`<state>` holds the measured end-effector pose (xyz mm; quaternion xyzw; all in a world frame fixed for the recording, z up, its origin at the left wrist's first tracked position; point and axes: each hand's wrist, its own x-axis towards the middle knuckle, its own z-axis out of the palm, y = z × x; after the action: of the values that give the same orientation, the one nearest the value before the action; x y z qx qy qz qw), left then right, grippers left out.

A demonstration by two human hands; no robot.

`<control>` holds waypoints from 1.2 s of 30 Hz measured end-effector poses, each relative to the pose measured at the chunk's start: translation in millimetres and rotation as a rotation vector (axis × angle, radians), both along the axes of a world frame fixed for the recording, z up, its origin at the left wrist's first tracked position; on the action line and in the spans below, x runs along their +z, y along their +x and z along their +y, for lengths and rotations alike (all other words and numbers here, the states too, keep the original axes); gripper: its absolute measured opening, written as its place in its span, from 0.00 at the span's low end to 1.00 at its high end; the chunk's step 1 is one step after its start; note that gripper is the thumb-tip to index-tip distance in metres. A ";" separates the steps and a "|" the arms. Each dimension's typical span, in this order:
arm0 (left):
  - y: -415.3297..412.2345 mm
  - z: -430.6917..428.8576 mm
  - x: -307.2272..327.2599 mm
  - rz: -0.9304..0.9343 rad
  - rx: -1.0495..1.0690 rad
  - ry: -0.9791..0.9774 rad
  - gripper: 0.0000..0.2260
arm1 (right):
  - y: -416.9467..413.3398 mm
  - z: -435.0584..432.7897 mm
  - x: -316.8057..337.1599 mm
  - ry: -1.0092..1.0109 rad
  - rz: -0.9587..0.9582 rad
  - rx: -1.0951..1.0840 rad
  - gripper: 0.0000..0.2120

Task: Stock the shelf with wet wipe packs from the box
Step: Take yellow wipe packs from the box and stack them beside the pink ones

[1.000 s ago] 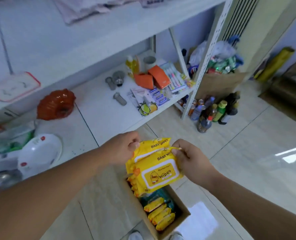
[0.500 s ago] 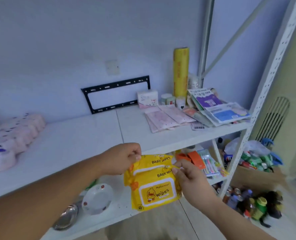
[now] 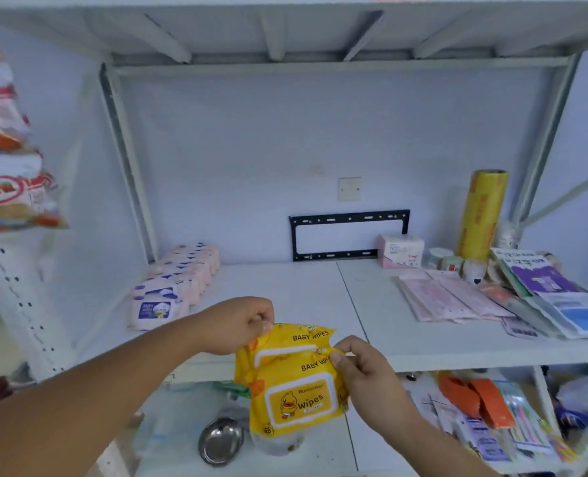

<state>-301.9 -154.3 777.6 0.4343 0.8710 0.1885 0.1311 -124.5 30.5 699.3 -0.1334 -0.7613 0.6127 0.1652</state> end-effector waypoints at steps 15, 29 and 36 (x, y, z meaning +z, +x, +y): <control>-144.6 -84.2 -1.8 -0.042 -0.033 0.019 0.06 | -133.6 -106.3 2.5 0.017 0.001 -0.114 0.10; -336.9 -5.3 -60.9 -0.078 0.038 -0.009 0.07 | -326.8 -25.7 -59.0 -0.040 -0.039 -0.114 0.09; -410.0 21.4 -79.7 -0.091 0.145 0.009 0.09 | -418.8 6.0 -73.5 -0.113 -0.084 -0.068 0.10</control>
<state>-711.9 -132.9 697.9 0.3618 0.8923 0.2212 0.1547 -543.3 36.5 625.8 -0.1940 -0.7268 0.6425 0.1460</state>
